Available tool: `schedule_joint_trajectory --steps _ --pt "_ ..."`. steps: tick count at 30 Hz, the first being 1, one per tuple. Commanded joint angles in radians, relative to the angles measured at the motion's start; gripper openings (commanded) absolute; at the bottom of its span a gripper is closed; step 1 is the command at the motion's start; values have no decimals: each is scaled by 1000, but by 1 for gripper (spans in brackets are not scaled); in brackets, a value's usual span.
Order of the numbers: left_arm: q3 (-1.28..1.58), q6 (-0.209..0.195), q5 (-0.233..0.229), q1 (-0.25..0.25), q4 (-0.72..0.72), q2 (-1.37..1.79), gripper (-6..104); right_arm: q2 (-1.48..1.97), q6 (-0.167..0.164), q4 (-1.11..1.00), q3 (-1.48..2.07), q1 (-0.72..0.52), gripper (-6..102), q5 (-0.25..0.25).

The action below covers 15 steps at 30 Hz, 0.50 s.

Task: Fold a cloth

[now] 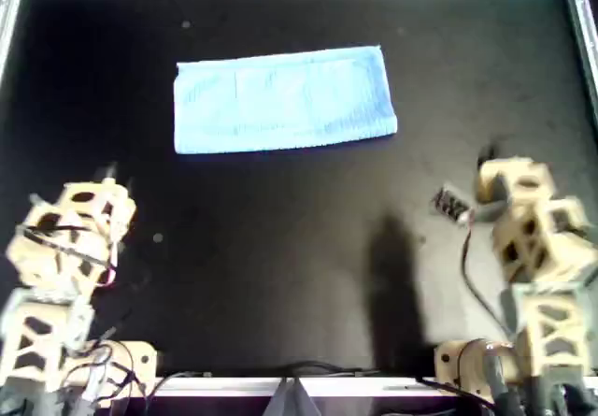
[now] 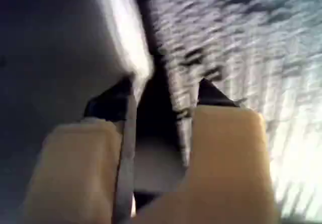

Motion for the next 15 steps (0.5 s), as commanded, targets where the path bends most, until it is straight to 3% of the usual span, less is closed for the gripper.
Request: schedule_joint_trajectory --steps 1,10,15 --pt "109 5 8 5 -169 5 76 23 -8 -156 84 -63 50 -25" --pt "285 3 -8 15 -206 17 76 43 -5 -158 321 -69 51 -11" --pt "287 -12 8 14 -198 5 77 14 -8 -156 325 -74 51 -11"
